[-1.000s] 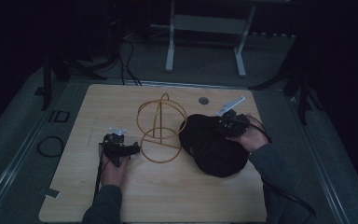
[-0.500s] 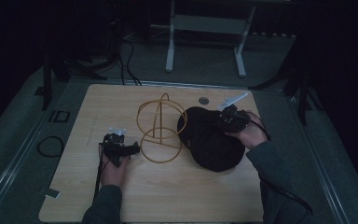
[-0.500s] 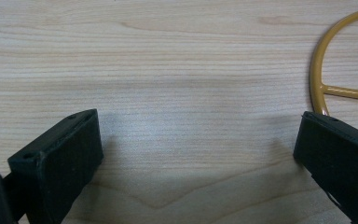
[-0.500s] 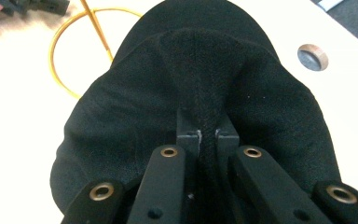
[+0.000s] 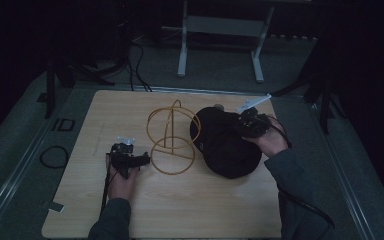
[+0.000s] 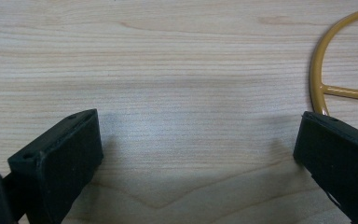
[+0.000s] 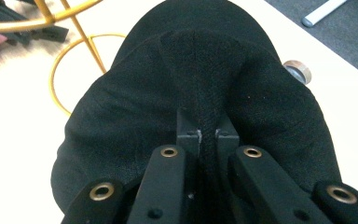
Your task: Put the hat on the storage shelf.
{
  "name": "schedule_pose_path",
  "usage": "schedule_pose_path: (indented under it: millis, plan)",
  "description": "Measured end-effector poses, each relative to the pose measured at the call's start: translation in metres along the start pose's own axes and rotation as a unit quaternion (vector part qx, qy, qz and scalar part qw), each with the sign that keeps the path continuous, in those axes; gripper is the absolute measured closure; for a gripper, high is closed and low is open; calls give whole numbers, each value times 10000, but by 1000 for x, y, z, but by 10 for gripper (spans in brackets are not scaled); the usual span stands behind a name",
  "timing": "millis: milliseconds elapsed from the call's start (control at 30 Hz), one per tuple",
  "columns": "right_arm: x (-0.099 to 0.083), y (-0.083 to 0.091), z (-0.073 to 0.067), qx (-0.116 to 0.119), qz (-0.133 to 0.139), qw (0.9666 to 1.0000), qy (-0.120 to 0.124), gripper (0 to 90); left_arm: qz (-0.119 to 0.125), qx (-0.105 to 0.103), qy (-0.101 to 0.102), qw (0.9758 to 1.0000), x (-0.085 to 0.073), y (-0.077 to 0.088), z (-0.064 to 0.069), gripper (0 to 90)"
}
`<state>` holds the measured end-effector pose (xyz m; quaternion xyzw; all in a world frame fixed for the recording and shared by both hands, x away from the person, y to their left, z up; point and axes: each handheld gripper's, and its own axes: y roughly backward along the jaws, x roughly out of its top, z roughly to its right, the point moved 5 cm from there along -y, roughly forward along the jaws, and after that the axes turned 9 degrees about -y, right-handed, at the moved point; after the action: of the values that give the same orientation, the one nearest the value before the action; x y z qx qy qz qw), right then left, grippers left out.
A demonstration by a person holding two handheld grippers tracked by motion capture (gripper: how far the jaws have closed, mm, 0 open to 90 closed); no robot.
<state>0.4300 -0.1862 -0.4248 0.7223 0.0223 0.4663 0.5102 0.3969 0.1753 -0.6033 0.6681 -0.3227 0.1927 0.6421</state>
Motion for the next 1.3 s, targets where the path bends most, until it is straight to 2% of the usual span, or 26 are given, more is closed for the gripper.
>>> schedule_pose_path:
  millis: [300, 800, 1300]
  plan:
    - [7, 8, 2, -49, 220, 9997, -25, 860, 0, 0, 0, 10000, 0, 0, 0, 7]
    - [20, 26, 5, -108, 433, 9990, -59, 860, -9, -1, -10, 10000, 0, 0, 0, 7]
    - [32, 40, 5, -196, 437, 9988, 53, 859, -12, -2, -11, 10000, 0, 0, 0, 7]
